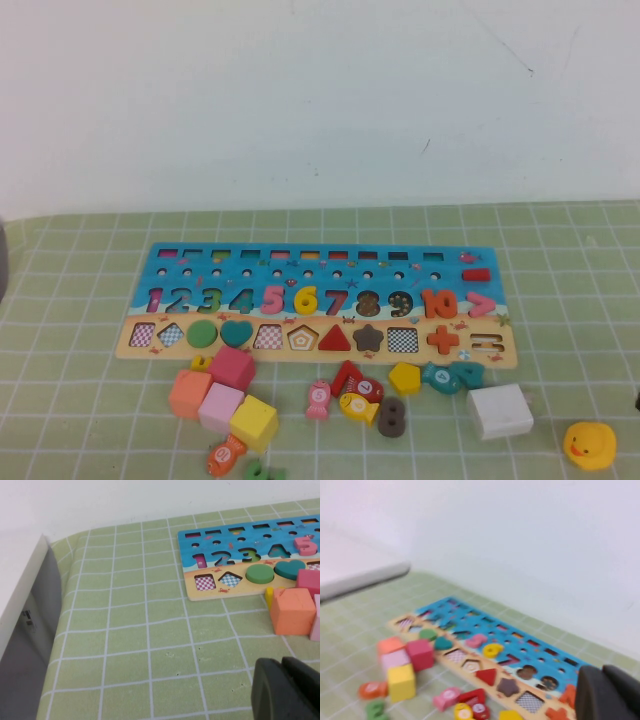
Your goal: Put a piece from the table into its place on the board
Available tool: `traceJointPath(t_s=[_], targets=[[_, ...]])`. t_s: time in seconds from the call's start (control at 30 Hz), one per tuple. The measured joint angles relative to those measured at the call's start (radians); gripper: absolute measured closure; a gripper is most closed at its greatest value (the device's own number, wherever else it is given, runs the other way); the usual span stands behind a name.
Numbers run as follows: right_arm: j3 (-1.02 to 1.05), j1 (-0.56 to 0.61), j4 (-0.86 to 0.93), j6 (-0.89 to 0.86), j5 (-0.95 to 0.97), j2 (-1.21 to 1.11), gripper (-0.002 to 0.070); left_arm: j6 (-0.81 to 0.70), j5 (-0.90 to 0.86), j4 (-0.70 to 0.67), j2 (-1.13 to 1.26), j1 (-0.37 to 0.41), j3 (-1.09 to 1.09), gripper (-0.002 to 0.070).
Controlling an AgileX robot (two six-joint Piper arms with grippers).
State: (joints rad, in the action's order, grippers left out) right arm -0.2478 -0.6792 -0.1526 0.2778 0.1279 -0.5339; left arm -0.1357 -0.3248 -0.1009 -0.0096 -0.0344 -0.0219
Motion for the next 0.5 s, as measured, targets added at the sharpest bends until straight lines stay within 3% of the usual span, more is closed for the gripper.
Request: traceJointPath(t_s=[0.2, 0.5], targets=[[0.186, 0.132, -0.173, 0.002, 0.160, 0.077, 0.0678, 0.000, 0.000, 0.000, 0.000, 0.000, 0.000, 0.0676], [0.274, 0.498, -0.222, 0.106, 0.147, 0.265, 0.0678, 0.000, 0.000, 0.000, 0.000, 0.000, 0.000, 0.0676]])
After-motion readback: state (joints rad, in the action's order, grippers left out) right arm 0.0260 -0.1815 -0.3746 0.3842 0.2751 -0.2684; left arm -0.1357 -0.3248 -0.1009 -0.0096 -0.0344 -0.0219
